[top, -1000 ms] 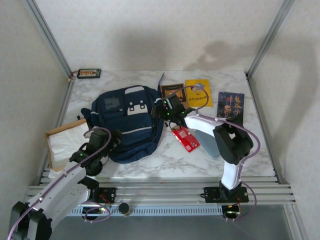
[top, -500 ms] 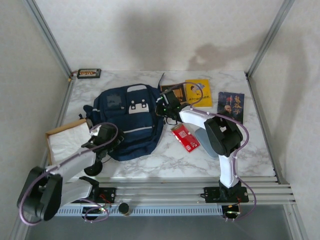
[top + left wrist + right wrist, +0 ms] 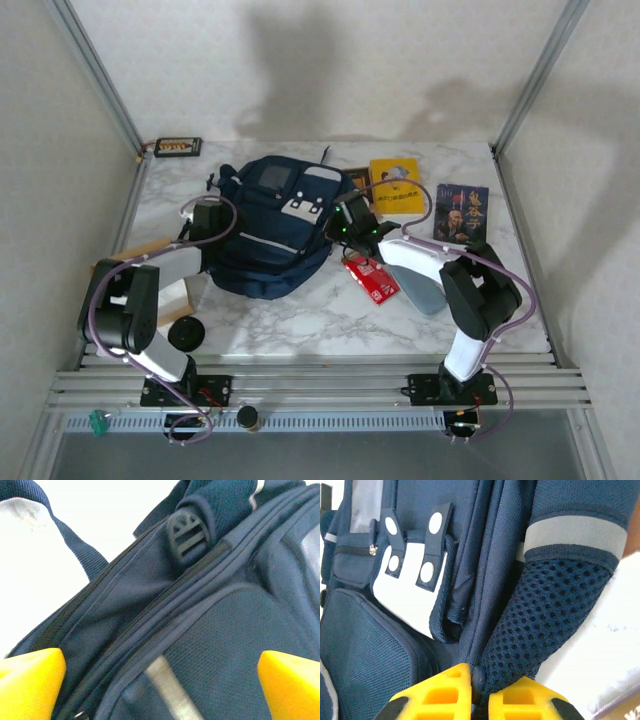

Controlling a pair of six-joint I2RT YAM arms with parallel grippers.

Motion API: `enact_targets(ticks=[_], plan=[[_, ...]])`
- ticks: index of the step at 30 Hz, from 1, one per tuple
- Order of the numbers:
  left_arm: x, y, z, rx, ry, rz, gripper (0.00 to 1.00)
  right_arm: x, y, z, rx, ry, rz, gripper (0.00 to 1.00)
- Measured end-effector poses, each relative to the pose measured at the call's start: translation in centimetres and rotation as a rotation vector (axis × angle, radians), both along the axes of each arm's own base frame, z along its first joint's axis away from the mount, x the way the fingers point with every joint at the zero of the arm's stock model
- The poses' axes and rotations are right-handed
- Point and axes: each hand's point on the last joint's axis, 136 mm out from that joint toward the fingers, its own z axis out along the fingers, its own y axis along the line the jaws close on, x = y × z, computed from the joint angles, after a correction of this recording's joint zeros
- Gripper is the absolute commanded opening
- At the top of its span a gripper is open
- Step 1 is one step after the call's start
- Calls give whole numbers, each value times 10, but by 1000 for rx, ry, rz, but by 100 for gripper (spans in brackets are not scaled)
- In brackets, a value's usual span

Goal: Pack the student bag

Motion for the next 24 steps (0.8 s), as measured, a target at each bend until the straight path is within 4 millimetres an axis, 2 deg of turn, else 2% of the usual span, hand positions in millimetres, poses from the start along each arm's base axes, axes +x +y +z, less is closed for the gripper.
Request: enact_targets(ticks=[4, 8, 10, 12, 15, 20, 24], plan=[[2, 2, 19, 17, -13, -24, 99, -8, -2, -4, -7, 36, -16, 43], [-24, 3, 54, 22, -42, -36, 99, -27, -20, -2, -3, 60, -6, 65], [-42, 0, 70, 9, -76, -42, 99, -37, -32, -2, -4, 80, 5, 66], [-63, -11, 80, -8, -82, -66, 99, -42, -40, -3, -1, 96, 23, 67], [-89, -42, 84, -40, -62, -138, 99, -46, -43, -9, 7, 129, 69, 66], [-137, -98, 71, -110, 11, -261, 99, -42, -40, -26, 0, 177, 126, 62], [-171, -130, 52, -142, 72, -327, 99, -28, -32, -38, 20, 206, 149, 57]])
